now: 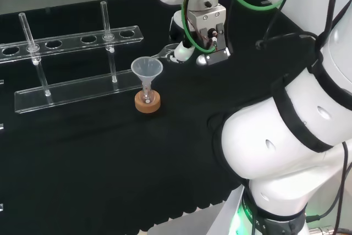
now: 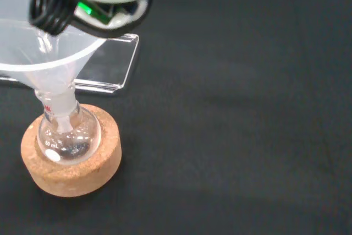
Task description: Pour all the NaCl from the weighing funnel into the round-bottom flask.
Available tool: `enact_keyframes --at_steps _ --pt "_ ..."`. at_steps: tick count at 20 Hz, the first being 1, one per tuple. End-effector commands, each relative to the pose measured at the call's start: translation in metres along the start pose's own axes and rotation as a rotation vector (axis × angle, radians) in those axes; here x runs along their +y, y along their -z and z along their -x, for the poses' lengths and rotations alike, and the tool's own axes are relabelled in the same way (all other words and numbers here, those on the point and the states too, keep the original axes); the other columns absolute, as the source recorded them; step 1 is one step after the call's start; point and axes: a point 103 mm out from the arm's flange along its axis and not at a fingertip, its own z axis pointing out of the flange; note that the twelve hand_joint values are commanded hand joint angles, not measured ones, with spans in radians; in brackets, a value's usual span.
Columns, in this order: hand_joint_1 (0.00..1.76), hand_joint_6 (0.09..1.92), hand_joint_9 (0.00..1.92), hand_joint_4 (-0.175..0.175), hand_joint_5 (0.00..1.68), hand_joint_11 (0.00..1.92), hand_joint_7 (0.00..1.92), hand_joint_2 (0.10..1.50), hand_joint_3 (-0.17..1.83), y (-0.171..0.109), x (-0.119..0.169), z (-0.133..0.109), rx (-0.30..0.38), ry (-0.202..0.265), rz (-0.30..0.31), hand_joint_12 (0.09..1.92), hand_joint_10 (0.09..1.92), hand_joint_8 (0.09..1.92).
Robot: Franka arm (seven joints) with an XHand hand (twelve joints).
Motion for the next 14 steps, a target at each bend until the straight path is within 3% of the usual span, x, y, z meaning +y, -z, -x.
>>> enact_keyframes --at_steps 1,8,14 --pt "1.15 0.40 0.93 0.175 1.42 0.77 0.58 0.60 0.67 0.0009 0.0013 -0.0028 -0.033 0.013 -0.008 1.09 0.39 0.67" --pt "1.15 0.40 0.93 0.175 1.42 0.76 0.58 0.60 0.66 0.0056 0.0048 -0.0099 -0.117 0.050 -0.015 1.09 0.39 0.67" --pt "1.15 0.40 0.93 0.175 1.42 0.77 0.58 0.60 0.66 0.0076 0.0049 -0.0119 -0.138 0.051 -0.021 1.09 0.39 0.67"
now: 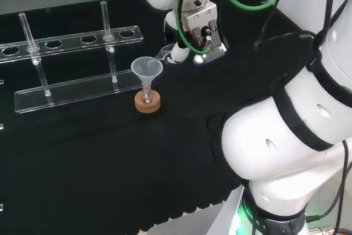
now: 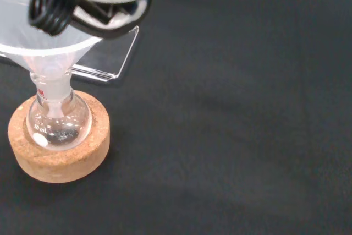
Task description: Pour all the NaCl from the weighing funnel into the round-bottom flask.
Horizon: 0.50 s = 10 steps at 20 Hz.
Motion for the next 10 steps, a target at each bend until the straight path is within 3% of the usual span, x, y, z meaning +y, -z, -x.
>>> enact_keyframes --at_steps 1,10 --pt "1.15 0.40 0.93 0.175 1.42 0.77 0.58 0.60 0.66 0.0024 -0.0001 -0.0017 -0.019 0.003 -0.006 1.09 0.39 0.67" --pt "1.15 0.40 0.93 0.175 1.42 0.77 0.57 0.60 0.66 0.0101 0.0018 -0.0043 -0.100 0.022 -0.028 1.09 0.39 0.67"
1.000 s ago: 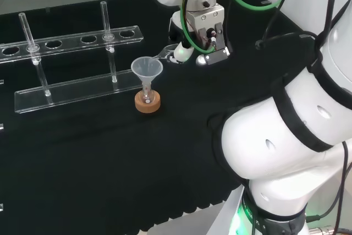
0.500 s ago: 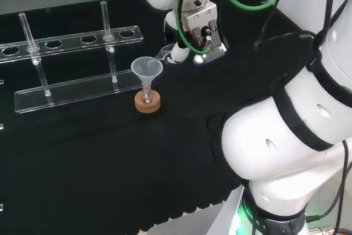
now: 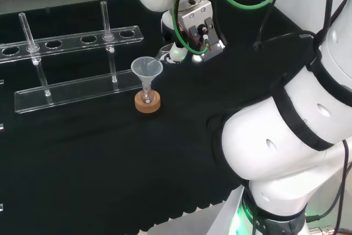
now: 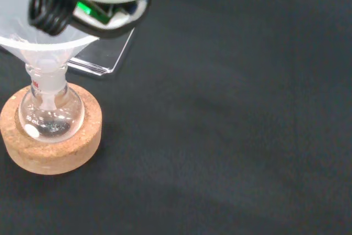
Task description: Pour all the NaCl from the weighing funnel into the round-bottom flask.
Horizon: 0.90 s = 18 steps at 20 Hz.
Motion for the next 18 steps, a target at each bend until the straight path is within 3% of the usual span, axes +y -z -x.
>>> enact_keyframes --at_steps 1,18 --pt "1.15 0.40 0.93 0.175 1.42 0.77 0.57 0.60 0.66 0.0048 0.0019 -0.0013 -0.042 0.010 -0.018 1.09 0.39 0.67" --pt "1.15 0.40 0.93 0.175 1.42 0.77 0.57 0.60 0.66 0.0101 0.0040 -0.0025 -0.140 0.027 -0.036 1.09 0.38 0.67"
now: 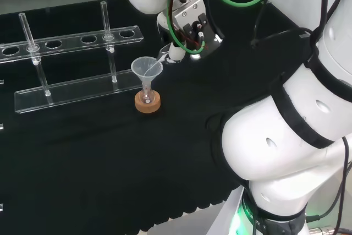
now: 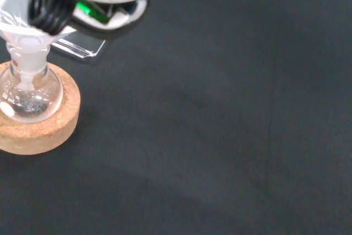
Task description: Pour all the NaCl from the weighing funnel into the round-bottom flask.
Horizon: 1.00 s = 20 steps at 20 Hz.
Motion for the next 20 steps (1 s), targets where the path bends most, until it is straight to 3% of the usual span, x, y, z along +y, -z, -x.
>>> enact_keyframes --at_steps 1,20 --pt "1.15 0.40 0.93 0.175 1.42 0.77 0.57 0.60 0.66 0.004 0.000 0.000 -0.026 0.004 -0.003 1.09 0.38 0.67" --pt "1.15 0.40 0.92 0.175 1.42 0.77 0.56 0.60 0.66 0.022 0.003 -0.003 -0.125 0.025 -0.012 1.09 0.38 0.67"
